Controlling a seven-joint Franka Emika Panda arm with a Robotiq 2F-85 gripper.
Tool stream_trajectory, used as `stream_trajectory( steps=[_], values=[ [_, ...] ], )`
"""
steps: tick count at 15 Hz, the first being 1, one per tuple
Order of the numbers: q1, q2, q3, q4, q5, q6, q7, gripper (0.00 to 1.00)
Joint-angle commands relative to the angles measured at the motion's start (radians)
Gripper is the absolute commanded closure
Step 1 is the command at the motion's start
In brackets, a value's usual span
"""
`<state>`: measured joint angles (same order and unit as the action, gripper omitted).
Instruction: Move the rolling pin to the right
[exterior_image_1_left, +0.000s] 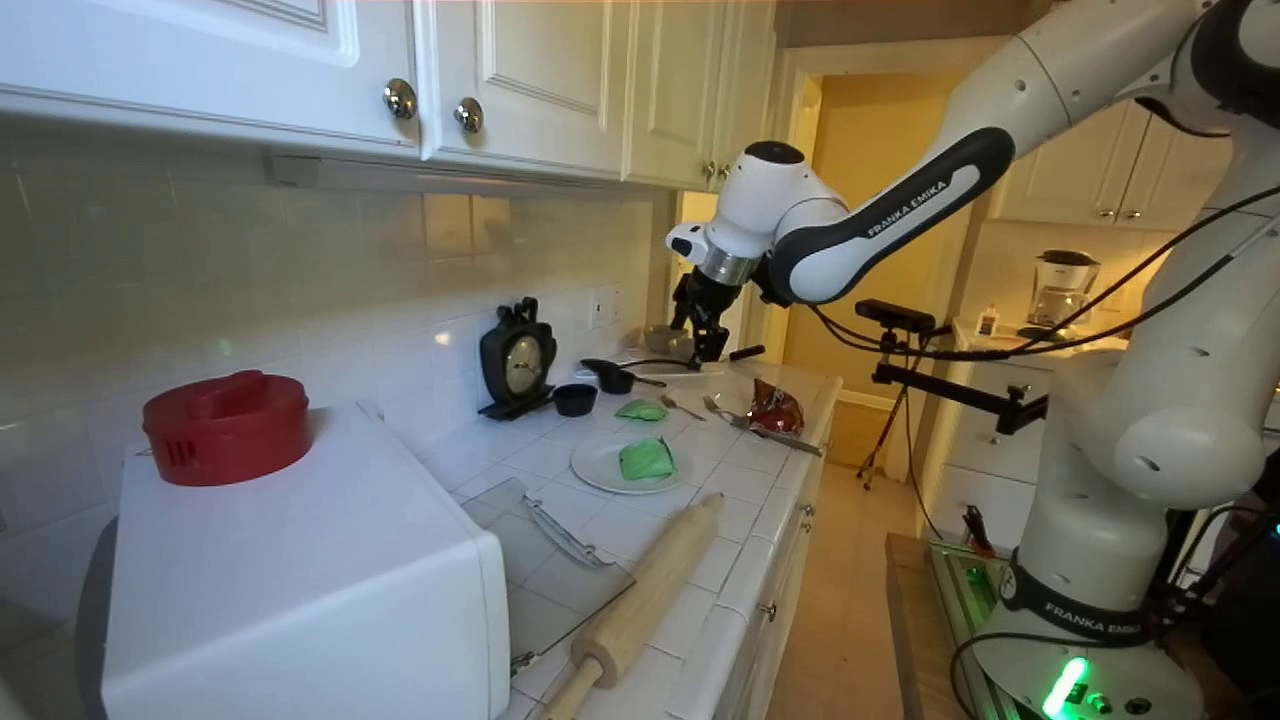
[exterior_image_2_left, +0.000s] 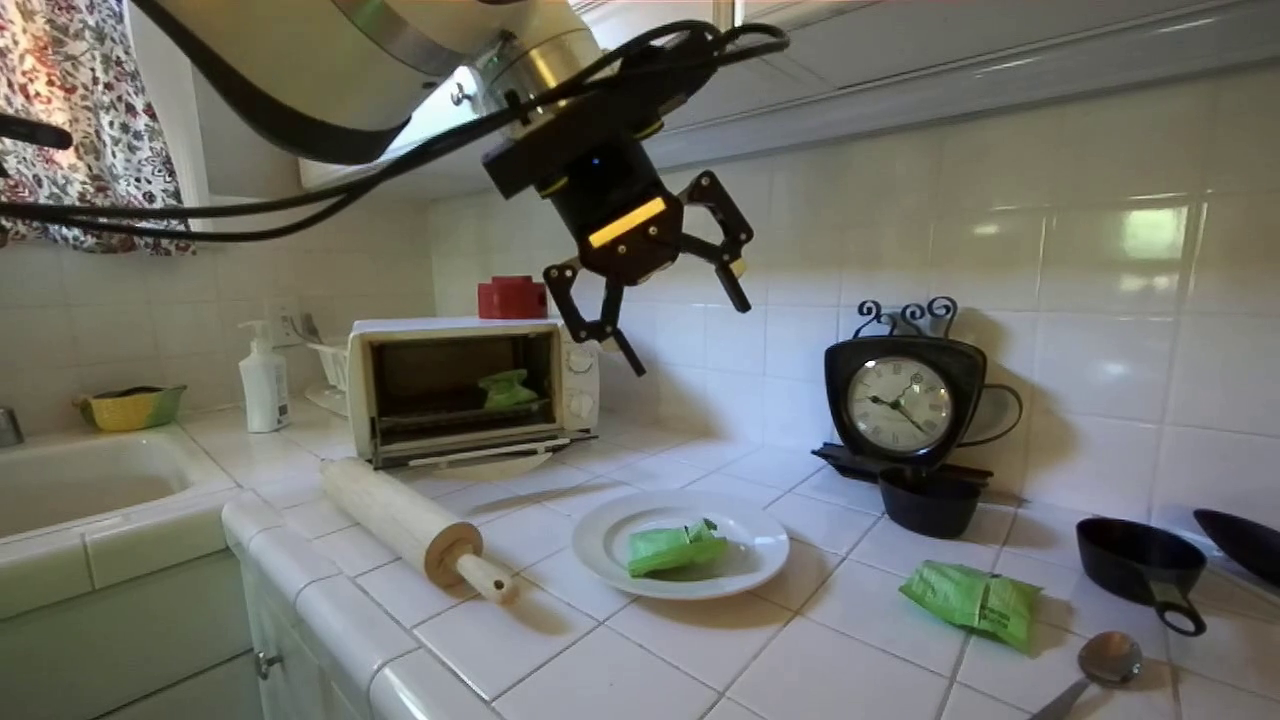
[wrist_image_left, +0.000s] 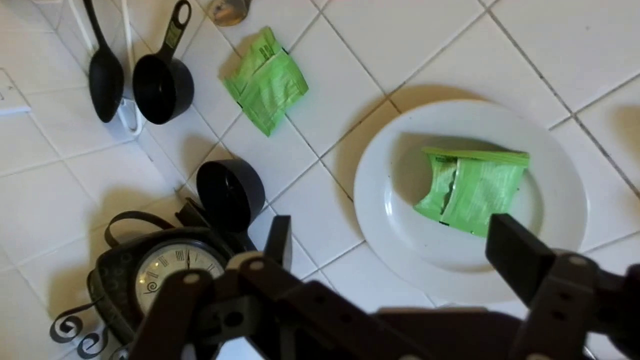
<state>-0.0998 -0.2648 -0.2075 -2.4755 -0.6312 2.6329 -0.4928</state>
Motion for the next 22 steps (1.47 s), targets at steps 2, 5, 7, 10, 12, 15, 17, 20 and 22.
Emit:
stream_trajectory(
  steps=[2, 5, 7, 10, 12, 15, 17, 20, 22],
  values=[
    [0.109, -0.068, -0.125, -0.073, 0.355, -0.017, -0.206, 0.0],
    [0.051, -0.035, -0.074, -0.055, 0.328, 0.006, -0.187, 0.0],
    [0.092, -0.034, -0.105, -0.051, 0.379, 0.0, -0.28, 0.0],
    [0.226, -0.039, -0.201, -0.044, 0.523, -0.014, -0.511, 0.0],
    [0.313, -0.045, -0.264, -0.039, 0.631, -0.032, -0.657, 0.0],
    [0.399, -0.06, -0.346, -0.028, 0.769, -0.141, -0.856, 0.0],
    [0.304, -0.058, -0.276, -0.005, 0.837, -0.299, -0.958, 0.0],
    [0.295, -0.05, -0.316, 0.042, 0.754, -0.549, -0.959, 0.0],
    [0.168, -0.007, -0.21, 0.07, 0.738, -0.637, -0.965, 0.0]
  ],
)
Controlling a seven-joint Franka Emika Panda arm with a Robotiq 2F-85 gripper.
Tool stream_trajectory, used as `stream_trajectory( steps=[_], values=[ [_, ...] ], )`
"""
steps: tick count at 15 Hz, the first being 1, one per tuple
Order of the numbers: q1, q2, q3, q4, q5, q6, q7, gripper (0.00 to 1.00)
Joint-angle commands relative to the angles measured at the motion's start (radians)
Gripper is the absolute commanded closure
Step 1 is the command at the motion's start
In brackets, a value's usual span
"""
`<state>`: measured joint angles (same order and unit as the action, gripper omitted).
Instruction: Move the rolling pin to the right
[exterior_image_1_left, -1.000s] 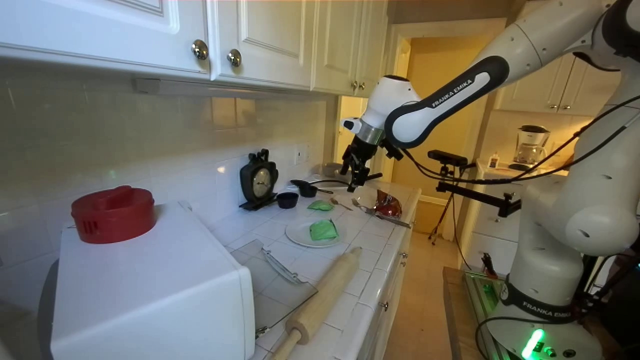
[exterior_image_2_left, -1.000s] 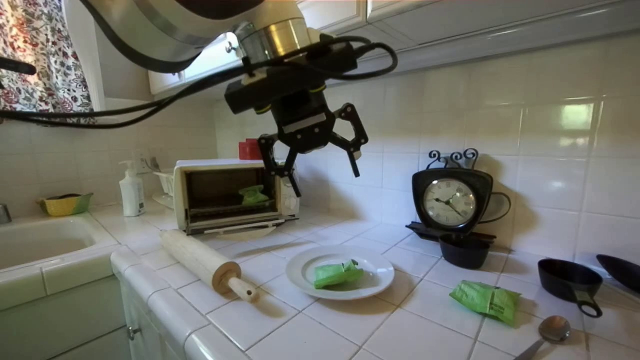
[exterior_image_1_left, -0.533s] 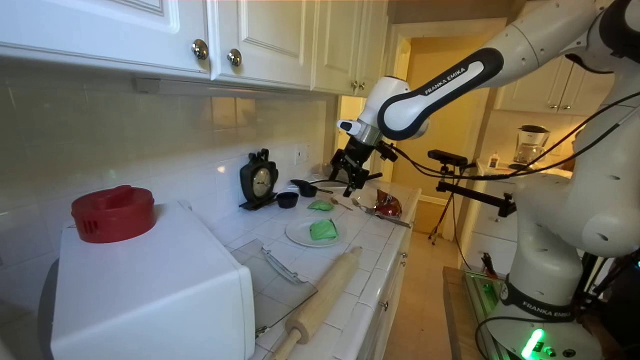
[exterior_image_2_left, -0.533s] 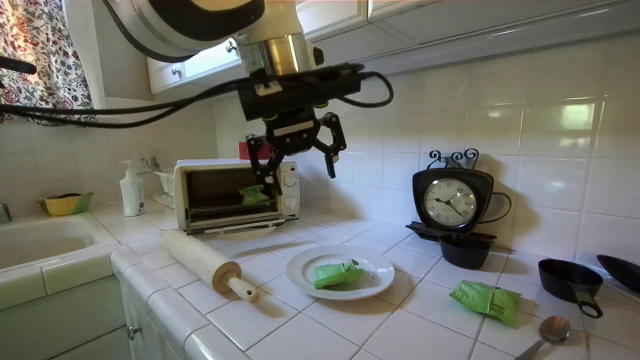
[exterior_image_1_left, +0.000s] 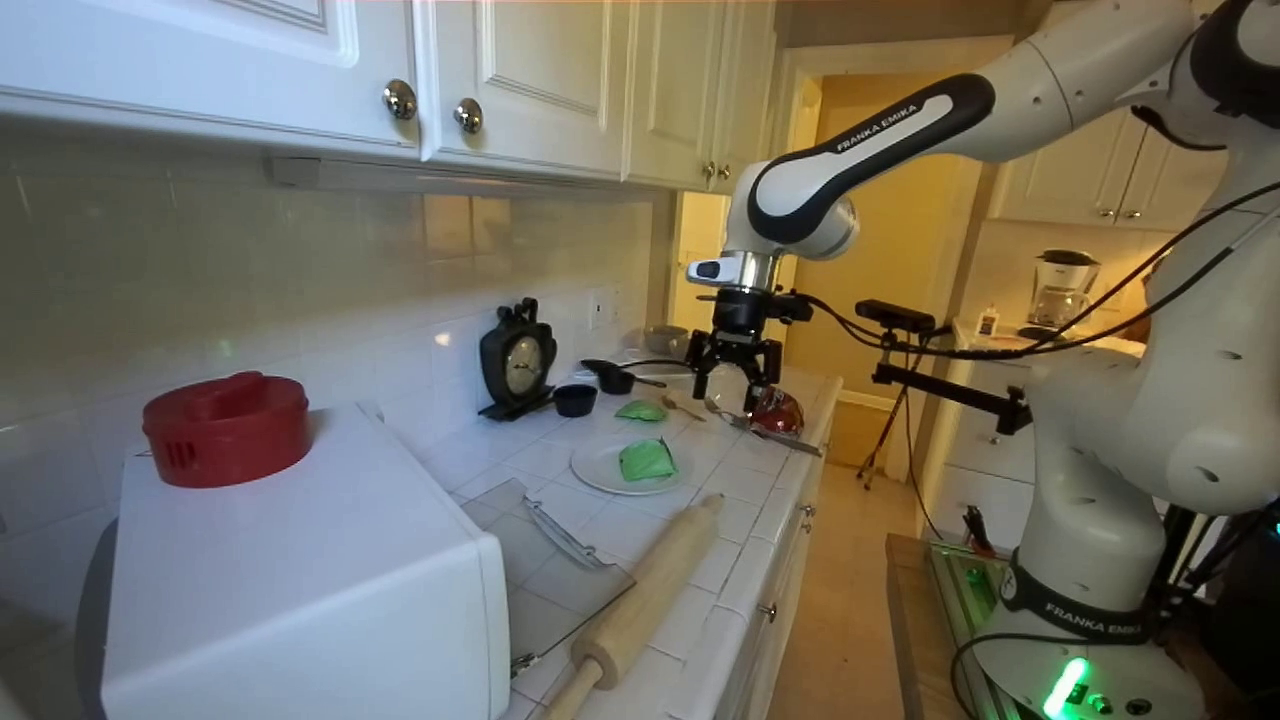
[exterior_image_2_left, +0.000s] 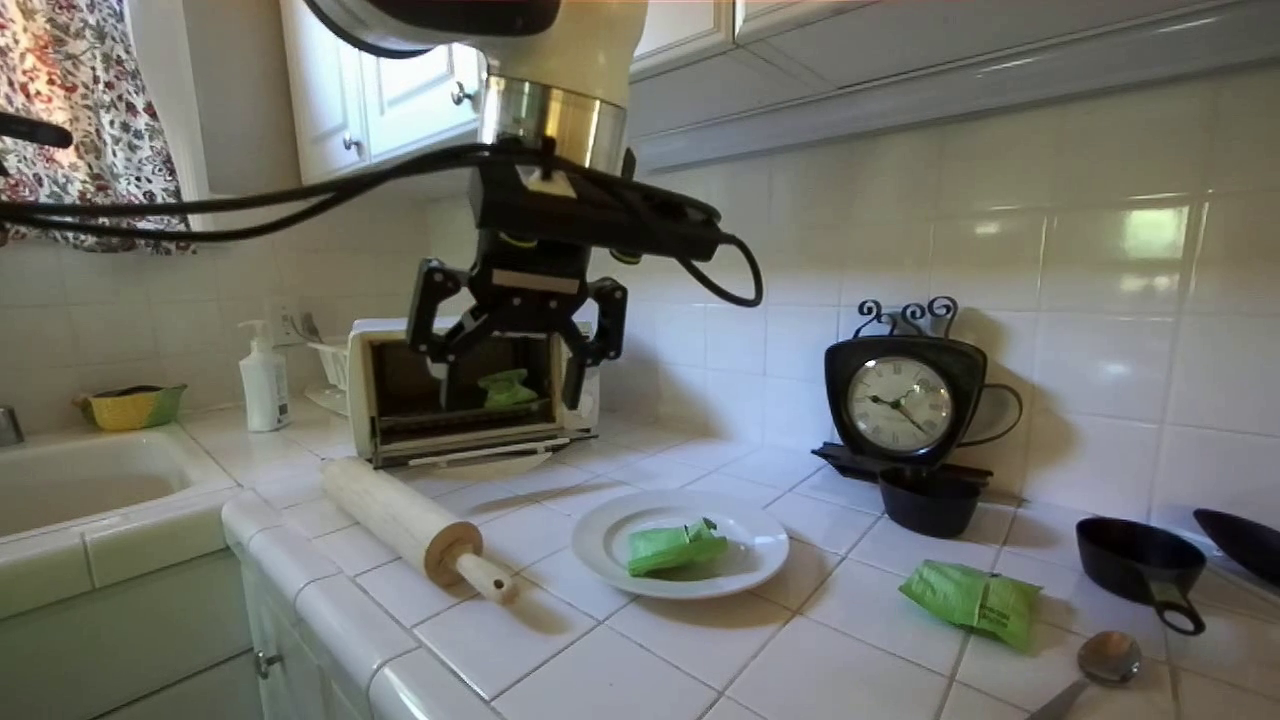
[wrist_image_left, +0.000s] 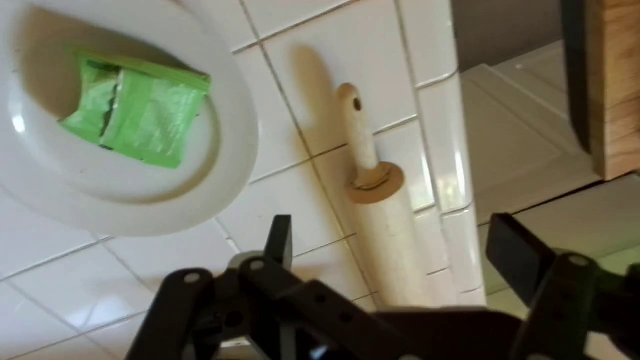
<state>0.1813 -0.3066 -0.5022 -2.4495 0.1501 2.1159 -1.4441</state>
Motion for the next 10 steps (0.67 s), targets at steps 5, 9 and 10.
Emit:
stream_trajectory(
  steps=[5, 9, 10],
  values=[
    [-0.226, 0.124, 0.193, 0.046, -0.16, 0.014, 0.006, 0.0],
    [-0.241, 0.234, 0.264, 0.047, -0.217, 0.236, 0.024, 0.0],
    [-0.237, 0.252, 0.287, 0.043, -0.231, 0.285, 0.041, 0.0]
  ],
)
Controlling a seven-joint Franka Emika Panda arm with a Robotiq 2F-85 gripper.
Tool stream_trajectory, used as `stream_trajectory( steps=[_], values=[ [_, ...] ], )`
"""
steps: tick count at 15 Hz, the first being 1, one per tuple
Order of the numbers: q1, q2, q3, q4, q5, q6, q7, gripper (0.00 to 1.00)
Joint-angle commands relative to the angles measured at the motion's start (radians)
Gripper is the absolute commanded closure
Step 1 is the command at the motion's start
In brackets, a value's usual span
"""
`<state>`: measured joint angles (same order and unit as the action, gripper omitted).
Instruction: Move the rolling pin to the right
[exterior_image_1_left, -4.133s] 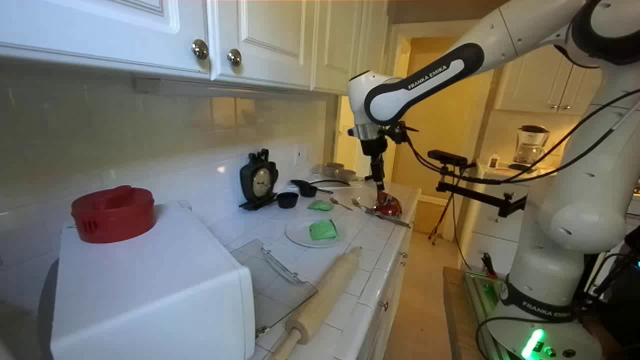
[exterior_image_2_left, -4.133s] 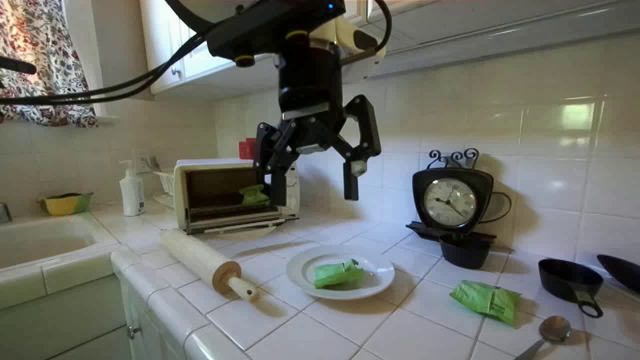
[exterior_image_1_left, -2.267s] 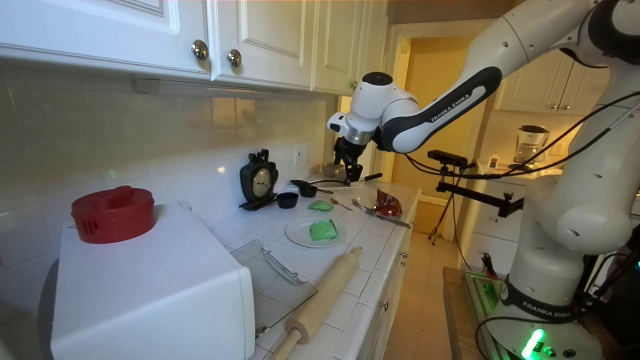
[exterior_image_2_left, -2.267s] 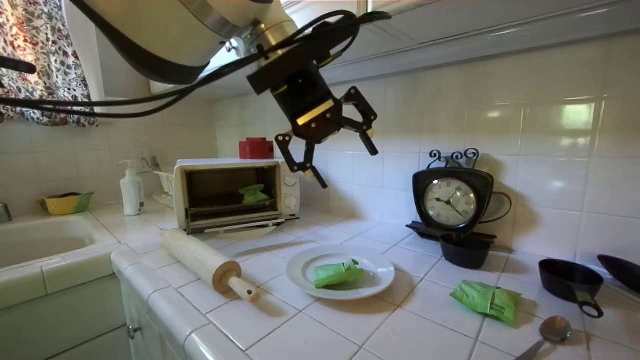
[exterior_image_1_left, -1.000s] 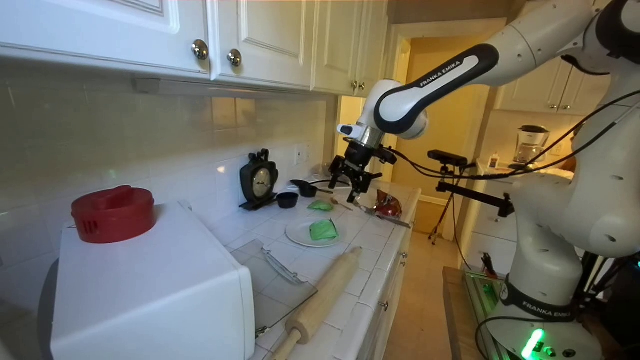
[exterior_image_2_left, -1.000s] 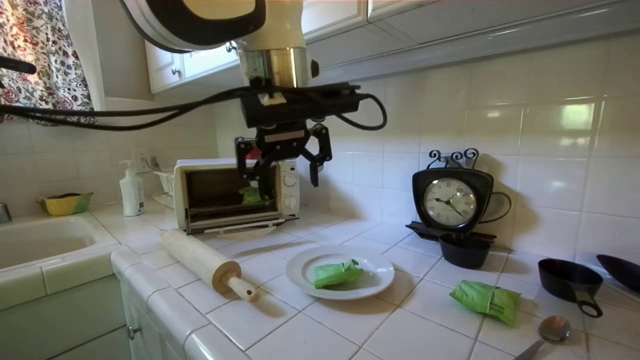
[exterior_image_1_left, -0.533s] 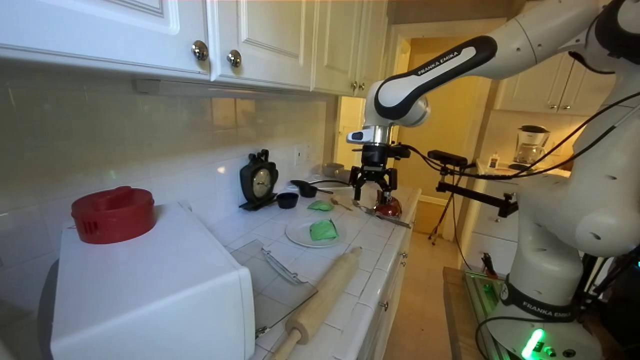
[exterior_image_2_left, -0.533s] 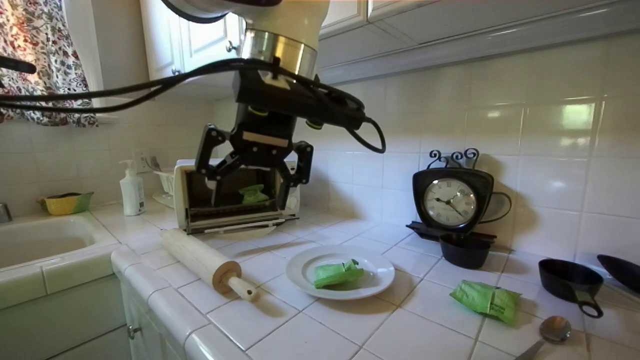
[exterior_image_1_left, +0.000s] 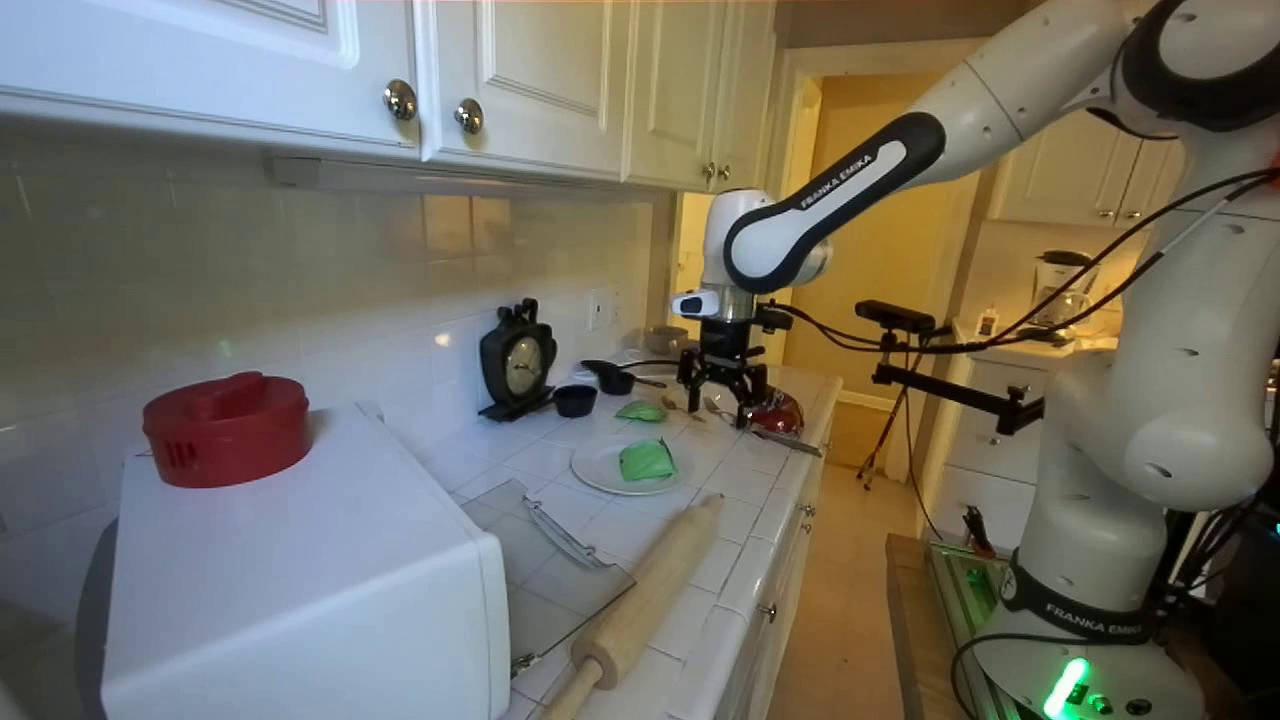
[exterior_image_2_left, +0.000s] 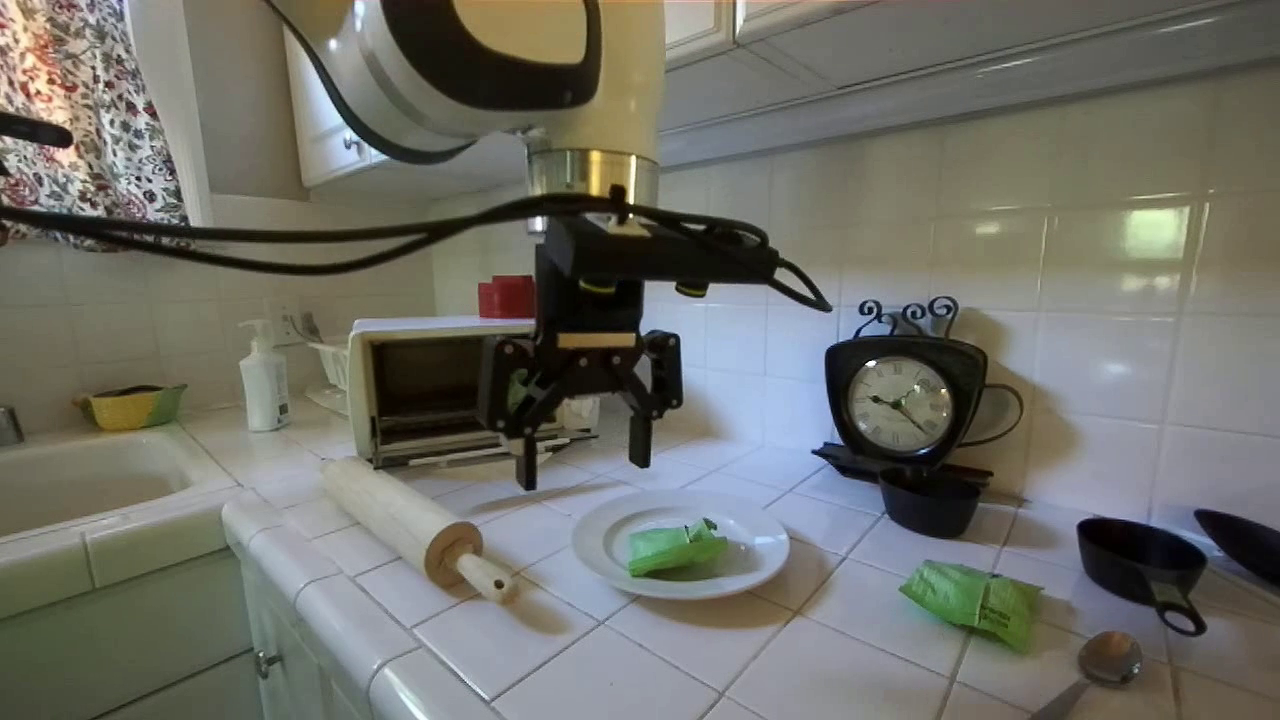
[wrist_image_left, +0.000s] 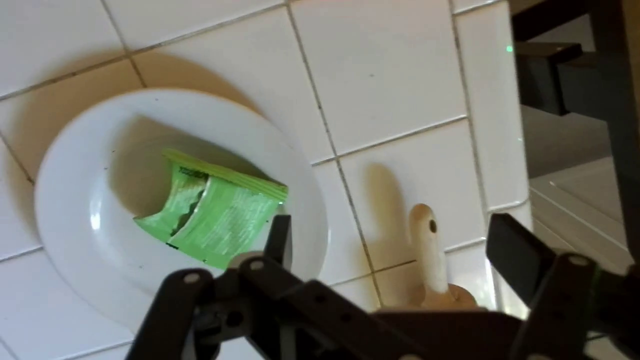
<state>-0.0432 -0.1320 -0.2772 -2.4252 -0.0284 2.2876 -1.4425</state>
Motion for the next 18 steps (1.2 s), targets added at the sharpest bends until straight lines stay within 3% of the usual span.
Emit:
stream_trajectory(
  steps=[1, 6, 9, 17, 18],
  values=[
    [-0.011, 0.101, 0.08, 0.02, -0.067, 0.155, 0.049, 0.0],
    [0.011, 0.15, 0.177, 0.006, -0.087, 0.255, 0.068, 0.0],
    [0.012, 0.138, 0.212, -0.009, -0.041, 0.218, 0.009, 0.0],
    [0.01, 0.089, 0.233, -0.08, -0.031, 0.243, 0.014, 0.0],
    [0.01, 0.14, 0.232, -0.037, -0.045, 0.222, 0.02, 0.0]
  ],
)
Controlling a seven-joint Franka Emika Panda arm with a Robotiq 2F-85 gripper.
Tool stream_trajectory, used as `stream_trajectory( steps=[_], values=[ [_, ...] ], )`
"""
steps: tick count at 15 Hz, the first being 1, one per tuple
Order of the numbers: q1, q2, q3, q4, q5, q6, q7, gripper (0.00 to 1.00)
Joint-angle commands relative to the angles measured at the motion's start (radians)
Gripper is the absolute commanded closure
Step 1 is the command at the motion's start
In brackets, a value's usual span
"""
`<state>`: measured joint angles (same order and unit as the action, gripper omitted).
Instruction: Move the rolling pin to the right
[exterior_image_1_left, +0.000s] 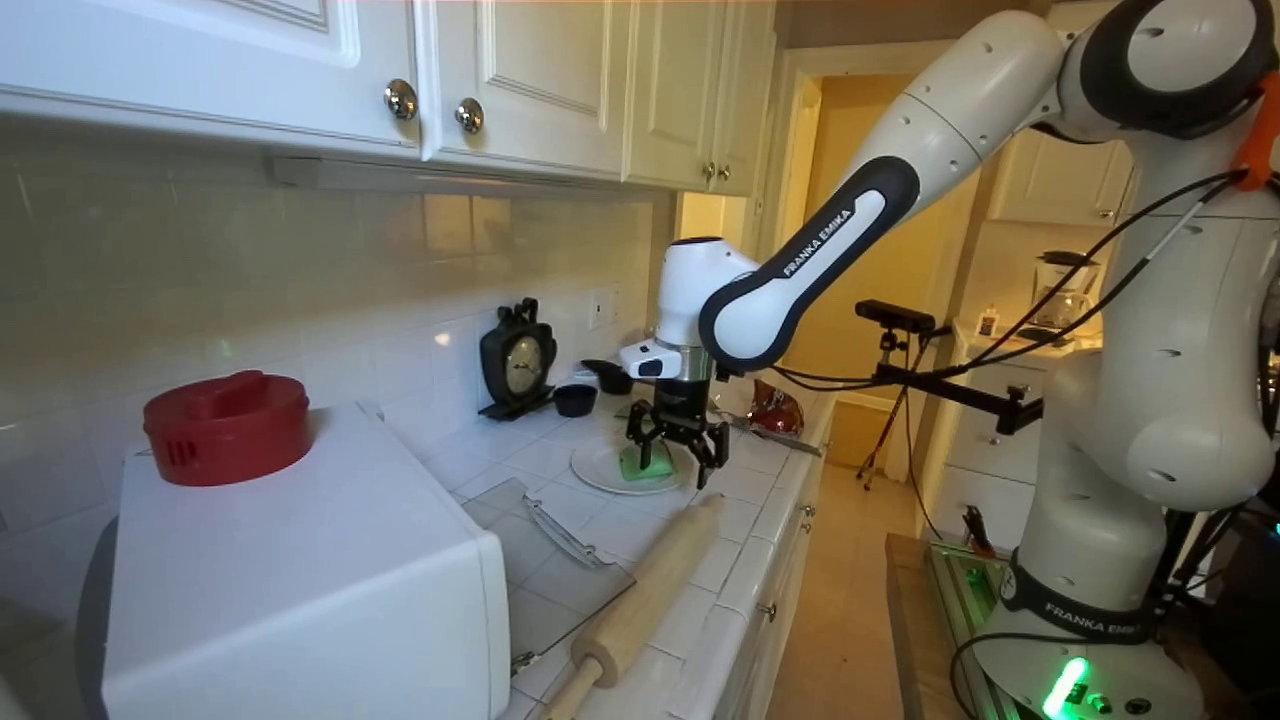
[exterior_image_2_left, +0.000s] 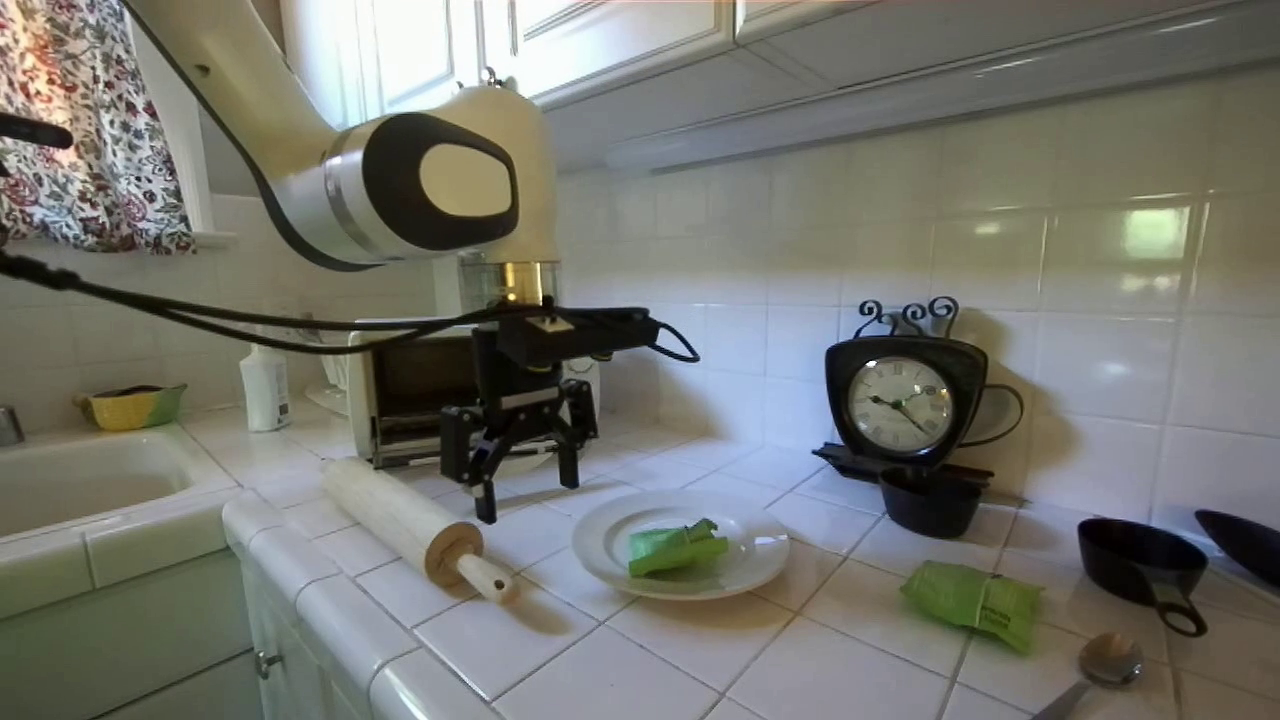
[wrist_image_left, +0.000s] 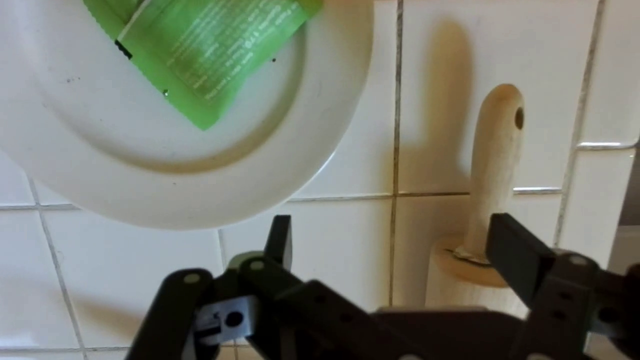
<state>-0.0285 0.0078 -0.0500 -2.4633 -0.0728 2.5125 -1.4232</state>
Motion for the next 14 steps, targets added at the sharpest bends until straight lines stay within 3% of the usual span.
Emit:
stream_trajectory(
  steps=[1, 7, 14],
  values=[
    [-0.005, -0.002, 0.005, 0.0, 0.0, -0.002, 0.001, 0.0],
    [0.007, -0.005, 0.017, -0.017, -0.046, -0.03, 0.039, 0.0],
    [0.014, -0.115, 0.032, -0.186, -0.154, -0.025, 0.21, 0.0]
  ],
)
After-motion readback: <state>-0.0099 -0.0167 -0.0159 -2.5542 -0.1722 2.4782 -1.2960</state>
